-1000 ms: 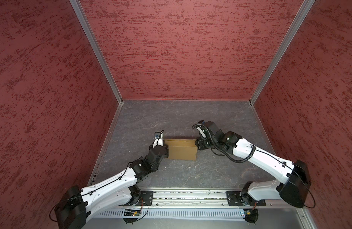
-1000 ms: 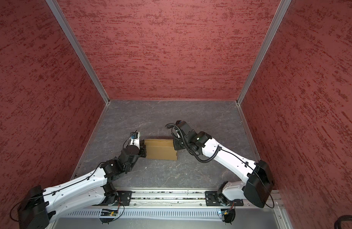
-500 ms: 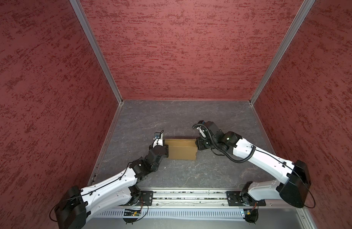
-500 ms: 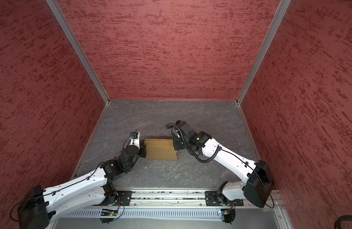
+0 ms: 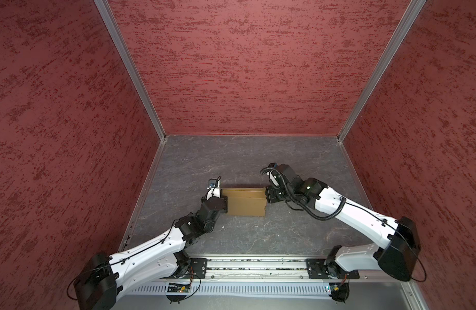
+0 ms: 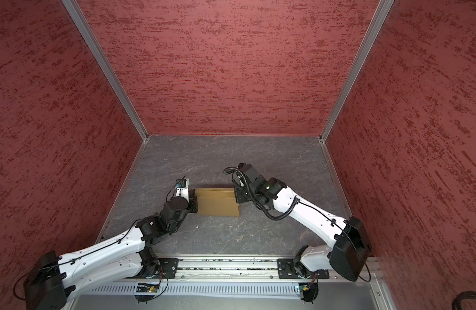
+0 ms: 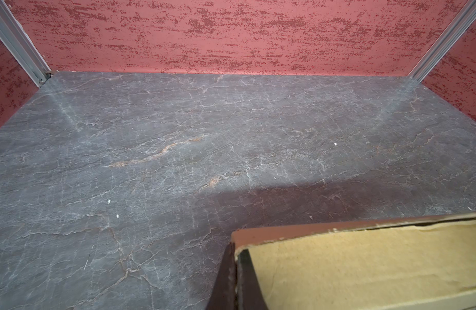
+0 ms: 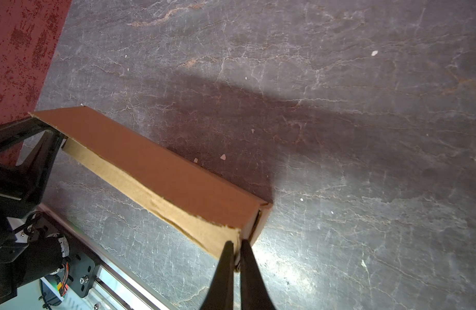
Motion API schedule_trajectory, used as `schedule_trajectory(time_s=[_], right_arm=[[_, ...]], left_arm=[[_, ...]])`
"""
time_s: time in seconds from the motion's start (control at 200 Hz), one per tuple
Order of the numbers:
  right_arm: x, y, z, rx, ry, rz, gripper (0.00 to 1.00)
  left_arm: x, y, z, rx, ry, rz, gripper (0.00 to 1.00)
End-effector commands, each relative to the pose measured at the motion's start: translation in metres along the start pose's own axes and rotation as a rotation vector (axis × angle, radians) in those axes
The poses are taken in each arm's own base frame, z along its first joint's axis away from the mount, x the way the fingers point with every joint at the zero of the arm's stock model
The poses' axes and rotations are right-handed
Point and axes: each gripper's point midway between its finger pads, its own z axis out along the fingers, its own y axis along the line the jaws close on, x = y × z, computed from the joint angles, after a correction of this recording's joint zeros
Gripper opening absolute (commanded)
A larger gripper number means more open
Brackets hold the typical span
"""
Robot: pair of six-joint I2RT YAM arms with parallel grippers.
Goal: Fold the paper box
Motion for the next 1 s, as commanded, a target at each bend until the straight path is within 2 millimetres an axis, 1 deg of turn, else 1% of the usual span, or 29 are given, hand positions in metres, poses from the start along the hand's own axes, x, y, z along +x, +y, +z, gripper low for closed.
schedule_trajectory(time_s=[0.0, 0.2, 0.276, 0.361, 0.646, 0.786, 0.852, 0.927, 0.992], right_arm=[[-0.010, 0.005, -0.009, -0.008, -0.041, 0.005, 0.09], [-0.009, 0.006, -0.008, -0.015, -0.036, 0.005, 0.09], [-0.009, 0.008, -0.008, -0.022, -0.036, 0.008, 0.11], [-0.010, 0.008, -0.009, -0.024, -0.039, 0.008, 0.16], [-0.015, 0.014, -0.020, -0.052, -0.063, 0.014, 0.34], [-0.023, 0.020, -0.035, -0.094, -0.103, 0.027, 0.42], [-0.028, 0.023, -0.044, -0.117, -0.125, 0.041, 0.47], [-0.034, 0.019, -0.054, -0.113, -0.150, 0.085, 0.56], [-0.038, 0.010, -0.060, -0.100, -0.160, 0.158, 0.59]], left_arm=[[0.014, 0.004, 0.001, -0.009, 0.034, 0.022, 0.00], [0.015, 0.004, 0.001, -0.010, 0.035, 0.020, 0.00], [0.015, 0.004, 0.000, -0.010, 0.035, 0.019, 0.00], [0.016, 0.005, 0.001, -0.013, 0.034, 0.018, 0.00], [0.020, 0.005, 0.002, -0.013, 0.036, 0.014, 0.00], [0.022, 0.005, 0.001, -0.015, 0.035, 0.013, 0.00], [0.023, 0.005, 0.001, -0.016, 0.034, 0.012, 0.00], [0.024, 0.005, 0.001, -0.016, 0.031, 0.012, 0.00], [0.025, 0.005, 0.001, -0.017, 0.031, 0.013, 0.00]])
